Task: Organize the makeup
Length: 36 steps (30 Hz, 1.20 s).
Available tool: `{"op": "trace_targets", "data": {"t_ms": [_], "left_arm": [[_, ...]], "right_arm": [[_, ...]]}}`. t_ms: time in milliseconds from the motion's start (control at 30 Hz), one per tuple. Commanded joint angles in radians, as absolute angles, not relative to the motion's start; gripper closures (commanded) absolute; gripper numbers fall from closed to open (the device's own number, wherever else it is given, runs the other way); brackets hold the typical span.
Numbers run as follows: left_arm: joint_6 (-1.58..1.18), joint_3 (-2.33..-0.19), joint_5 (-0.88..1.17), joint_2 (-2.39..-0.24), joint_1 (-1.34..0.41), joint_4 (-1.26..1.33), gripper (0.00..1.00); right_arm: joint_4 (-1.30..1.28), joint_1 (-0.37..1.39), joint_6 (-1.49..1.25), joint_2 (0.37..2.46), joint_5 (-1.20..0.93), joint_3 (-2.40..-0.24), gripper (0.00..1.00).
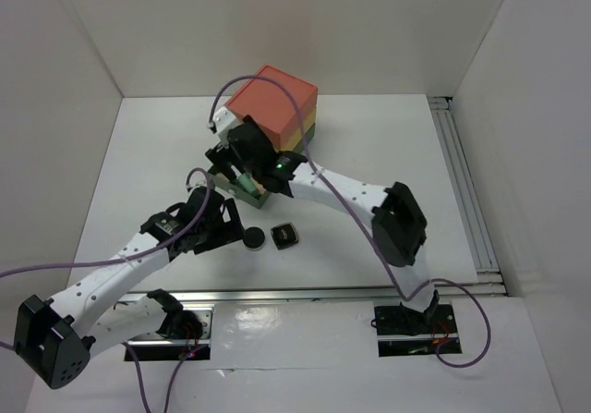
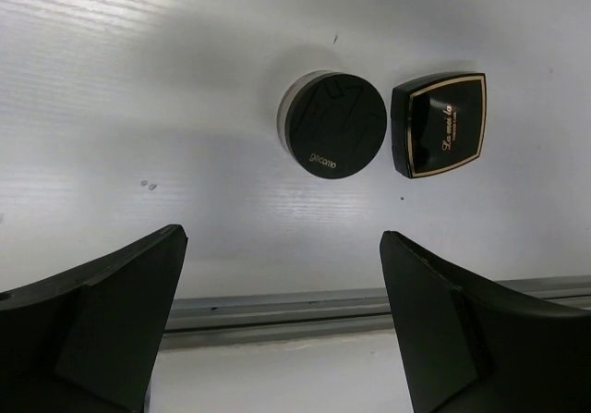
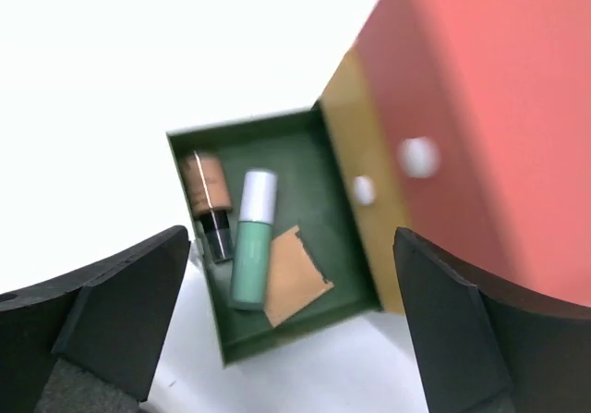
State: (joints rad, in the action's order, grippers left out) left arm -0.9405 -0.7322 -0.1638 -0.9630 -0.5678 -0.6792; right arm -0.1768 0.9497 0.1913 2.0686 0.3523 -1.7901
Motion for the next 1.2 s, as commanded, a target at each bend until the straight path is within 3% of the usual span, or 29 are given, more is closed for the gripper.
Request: {"op": "trace_targets", "data": {"t_ms": [0,333,667,833,900,933,1000,1067,1167], "left_arm": [[-0.894,-0.719,-0.14,-1.017,-0.58,-0.566,0.0],[-0.796,-0.792,-0.105,-1.328,-0.589,-0.413,0.0],[-0.721,-0.814,-0.077,-1.476,-0.626,-0.342,0.0],[-0.73,-0.877,-0.167,-1.561,-0.664,-0.386,0.0],[-0.756,-0.905,-0.222,-1.604,-0.678,-0.44,0.07],[-0.771,-0.926,-0.233,-1.614,-0.678,-0.457,0.27],[-0.785,-0.937,-0.245,-1.614,-0.687,-0.469,0.54],[-0.785,-0.937,-0.245,-1.592,-0.687,-0.503,0.72],[-0.795,-0.946,-0.265,-1.522,-0.687,-0.531,0.73]], "right_arm": [[-0.205,0.95,0.086,1.847,0.386,-1.735,0.01],[-0.268,0.83,-0.129,1.471,0.391,-1.3,0.0],[-0.327,0.713,-0.196,1.37,0.347,-1.169,0.0],[-0.327,0.692,-0.205,1.361,0.337,-1.158,0.0],[-0.327,0.683,-0.206,1.351,0.337,-1.147,0.0],[-0.318,0.683,-0.206,1.342,0.337,-1.147,0.0],[-0.318,0.673,-0.215,1.342,0.328,-1.138,0.0],[-0.327,0.673,-0.215,1.319,0.328,-1.129,0.0],[-0.327,0.663,-0.215,1.293,0.339,-1.129,0.0]]}}
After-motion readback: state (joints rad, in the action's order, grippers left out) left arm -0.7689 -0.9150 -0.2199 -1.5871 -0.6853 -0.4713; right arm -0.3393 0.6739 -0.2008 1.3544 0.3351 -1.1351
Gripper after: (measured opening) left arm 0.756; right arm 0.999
